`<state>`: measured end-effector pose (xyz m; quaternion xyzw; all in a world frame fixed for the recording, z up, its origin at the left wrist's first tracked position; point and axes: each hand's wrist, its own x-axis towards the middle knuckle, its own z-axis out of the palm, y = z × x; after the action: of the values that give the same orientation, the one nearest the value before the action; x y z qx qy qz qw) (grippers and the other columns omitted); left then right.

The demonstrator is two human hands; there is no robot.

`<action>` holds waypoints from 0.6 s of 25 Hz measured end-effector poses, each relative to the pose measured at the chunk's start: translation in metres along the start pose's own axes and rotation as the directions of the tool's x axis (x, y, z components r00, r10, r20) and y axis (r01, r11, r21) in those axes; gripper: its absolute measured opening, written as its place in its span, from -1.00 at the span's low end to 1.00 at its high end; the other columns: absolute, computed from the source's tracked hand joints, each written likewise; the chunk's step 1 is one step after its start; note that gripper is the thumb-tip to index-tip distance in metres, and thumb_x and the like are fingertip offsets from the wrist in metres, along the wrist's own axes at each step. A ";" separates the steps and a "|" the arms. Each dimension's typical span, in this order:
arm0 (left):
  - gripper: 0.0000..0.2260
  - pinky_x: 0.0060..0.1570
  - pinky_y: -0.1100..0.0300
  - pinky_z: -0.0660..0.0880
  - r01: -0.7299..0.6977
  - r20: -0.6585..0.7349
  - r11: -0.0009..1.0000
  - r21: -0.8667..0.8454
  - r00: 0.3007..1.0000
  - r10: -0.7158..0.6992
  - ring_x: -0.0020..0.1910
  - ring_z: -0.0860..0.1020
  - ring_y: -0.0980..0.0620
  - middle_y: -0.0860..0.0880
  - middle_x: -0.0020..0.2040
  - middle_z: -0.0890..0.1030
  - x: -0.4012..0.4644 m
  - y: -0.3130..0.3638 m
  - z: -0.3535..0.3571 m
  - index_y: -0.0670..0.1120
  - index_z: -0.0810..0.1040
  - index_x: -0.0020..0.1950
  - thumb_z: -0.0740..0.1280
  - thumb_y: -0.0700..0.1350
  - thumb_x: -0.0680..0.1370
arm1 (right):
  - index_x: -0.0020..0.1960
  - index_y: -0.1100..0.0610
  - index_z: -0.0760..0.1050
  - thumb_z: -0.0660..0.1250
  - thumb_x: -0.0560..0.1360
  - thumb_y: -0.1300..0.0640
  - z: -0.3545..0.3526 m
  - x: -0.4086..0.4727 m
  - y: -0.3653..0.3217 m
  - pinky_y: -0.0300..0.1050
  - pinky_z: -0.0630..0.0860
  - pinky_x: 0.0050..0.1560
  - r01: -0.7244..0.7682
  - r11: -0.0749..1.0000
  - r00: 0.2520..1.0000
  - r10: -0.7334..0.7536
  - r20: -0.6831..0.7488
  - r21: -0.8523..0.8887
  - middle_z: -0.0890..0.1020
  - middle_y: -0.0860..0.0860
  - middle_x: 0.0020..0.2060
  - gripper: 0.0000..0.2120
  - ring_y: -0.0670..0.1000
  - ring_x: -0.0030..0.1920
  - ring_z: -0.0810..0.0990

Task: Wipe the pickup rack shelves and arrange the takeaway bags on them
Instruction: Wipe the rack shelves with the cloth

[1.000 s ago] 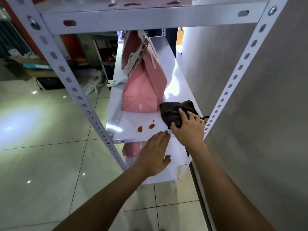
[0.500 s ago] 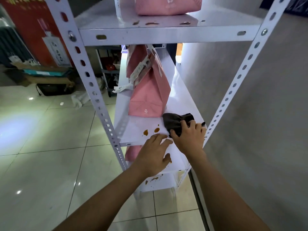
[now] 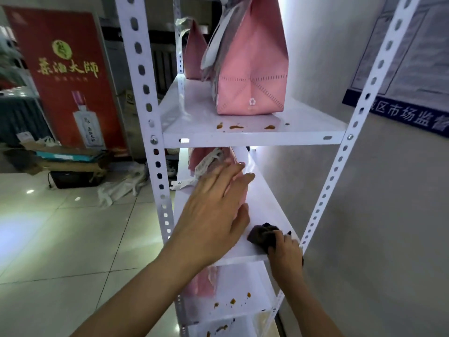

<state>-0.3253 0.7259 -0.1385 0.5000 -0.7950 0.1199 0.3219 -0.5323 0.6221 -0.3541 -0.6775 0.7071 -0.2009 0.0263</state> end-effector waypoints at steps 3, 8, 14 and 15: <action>-0.55 0.51 0.01 0.17 0.026 -0.154 0.999 0.047 0.988 -0.018 0.55 0.20 -0.04 -0.05 0.50 0.35 0.004 -0.006 -0.030 -0.05 0.37 0.46 0.21 -0.05 0.56 | 0.25 0.09 0.54 0.31 0.51 0.27 -0.027 -0.012 -0.012 0.04 0.50 0.11 0.008 0.949 0.991 0.033 -0.126 0.314 0.64 0.09 0.08 -0.67 0.14 0.04 0.55; -0.49 0.52 -0.05 0.14 0.143 -0.200 0.976 0.163 0.974 -0.110 0.56 0.17 -0.10 -0.09 0.53 0.31 0.011 -0.027 -0.043 -0.09 0.31 0.50 0.20 0.00 0.57 | 0.23 0.08 0.53 0.18 0.42 0.19 -0.122 -0.030 -0.050 0.05 0.50 -0.01 0.266 0.822 0.870 0.020 -0.493 0.504 0.52 -0.19 -0.04 -0.60 0.08 -0.02 0.48; -0.50 0.47 -0.11 0.23 0.154 -0.153 0.977 0.146 0.979 -0.132 0.52 0.26 -0.13 -0.13 0.48 0.38 0.014 -0.037 -0.028 -0.13 0.35 0.48 0.29 -0.08 0.54 | 0.28 -0.04 0.44 0.15 0.47 0.15 -0.261 -0.015 -0.090 -0.29 0.32 0.02 0.480 0.834 0.631 -0.113 -0.767 0.272 0.39 -0.25 -0.01 -0.60 -0.10 0.02 0.37; -0.51 0.47 -0.10 0.24 0.149 -0.159 0.979 0.136 0.979 -0.127 0.52 0.27 -0.12 -0.12 0.48 0.38 0.014 -0.039 -0.028 -0.13 0.36 0.47 0.30 -0.08 0.54 | 0.28 -0.02 0.43 0.16 0.49 0.16 -0.275 -0.005 -0.096 -0.22 0.34 0.04 0.475 0.854 0.621 -0.154 -0.769 0.213 0.42 -0.20 0.02 -0.62 -0.07 0.04 0.38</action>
<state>-0.2850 0.7116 -0.1134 0.5661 -0.7208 0.1927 0.3505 -0.5262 0.6950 -0.0718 -0.6360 0.4686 -0.5930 -0.1561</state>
